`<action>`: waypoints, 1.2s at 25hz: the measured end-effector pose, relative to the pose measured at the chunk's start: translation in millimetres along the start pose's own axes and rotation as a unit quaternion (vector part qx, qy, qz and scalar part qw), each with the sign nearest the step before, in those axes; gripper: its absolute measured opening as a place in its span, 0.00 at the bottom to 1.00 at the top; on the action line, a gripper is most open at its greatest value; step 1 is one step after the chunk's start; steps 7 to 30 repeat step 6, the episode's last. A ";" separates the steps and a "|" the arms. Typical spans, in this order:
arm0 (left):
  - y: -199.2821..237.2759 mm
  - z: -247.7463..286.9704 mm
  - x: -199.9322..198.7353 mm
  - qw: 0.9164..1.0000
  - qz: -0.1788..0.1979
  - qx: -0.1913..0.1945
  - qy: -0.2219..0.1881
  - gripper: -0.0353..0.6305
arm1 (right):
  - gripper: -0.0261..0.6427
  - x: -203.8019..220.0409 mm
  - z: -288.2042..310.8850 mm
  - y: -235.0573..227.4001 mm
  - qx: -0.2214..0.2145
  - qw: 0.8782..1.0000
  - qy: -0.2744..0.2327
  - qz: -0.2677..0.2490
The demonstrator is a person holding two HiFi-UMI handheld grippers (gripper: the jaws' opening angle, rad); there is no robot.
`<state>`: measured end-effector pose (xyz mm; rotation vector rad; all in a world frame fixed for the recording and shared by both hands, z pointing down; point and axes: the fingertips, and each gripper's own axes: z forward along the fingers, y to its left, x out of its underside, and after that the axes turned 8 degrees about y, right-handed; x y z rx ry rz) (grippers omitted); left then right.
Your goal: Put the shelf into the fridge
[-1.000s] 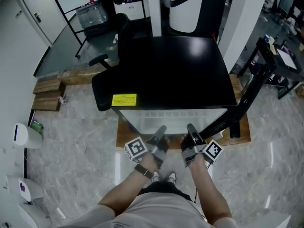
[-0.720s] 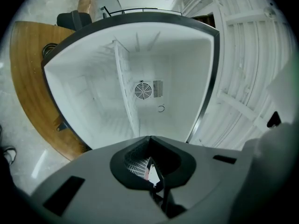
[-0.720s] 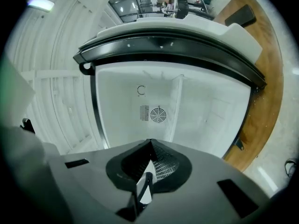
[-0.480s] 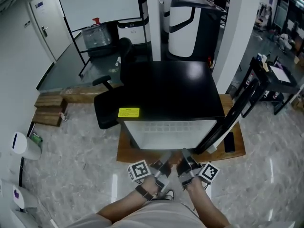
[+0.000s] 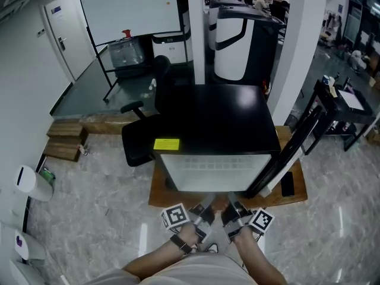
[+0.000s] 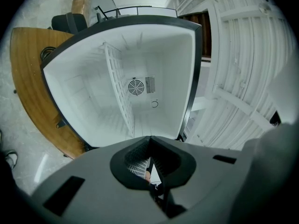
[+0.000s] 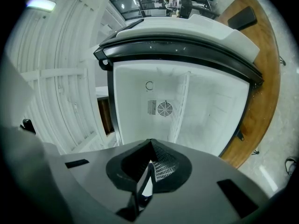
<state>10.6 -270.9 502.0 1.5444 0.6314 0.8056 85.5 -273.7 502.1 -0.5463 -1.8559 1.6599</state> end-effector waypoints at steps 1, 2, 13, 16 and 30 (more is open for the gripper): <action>1.6 -0.9 0.0 1.000 0.000 -0.005 -0.001 0.06 | 0.07 0.9 0.1 -0.6 0.000 1.000 0.001 0.000; 2.9 -1.6 0.2 1.000 0.000 -0.009 -0.001 0.06 | 0.07 1.8 0.2 -1.1 0.000 1.000 0.003 0.000; 6.5 -2.9 2.3 1.000 -0.003 -0.012 -0.004 0.06 | 0.07 5.4 -0.2 -2.5 -0.002 1.000 0.010 0.000; 6.5 -2.9 2.3 1.000 -0.003 -0.012 -0.004 0.06 | 0.07 5.4 -0.2 -2.5 -0.002 1.000 0.010 0.000; 6.5 -2.9 2.3 1.000 -0.003 -0.012 -0.004 0.06 | 0.07 5.4 -0.2 -2.5 -0.002 1.000 0.010 0.000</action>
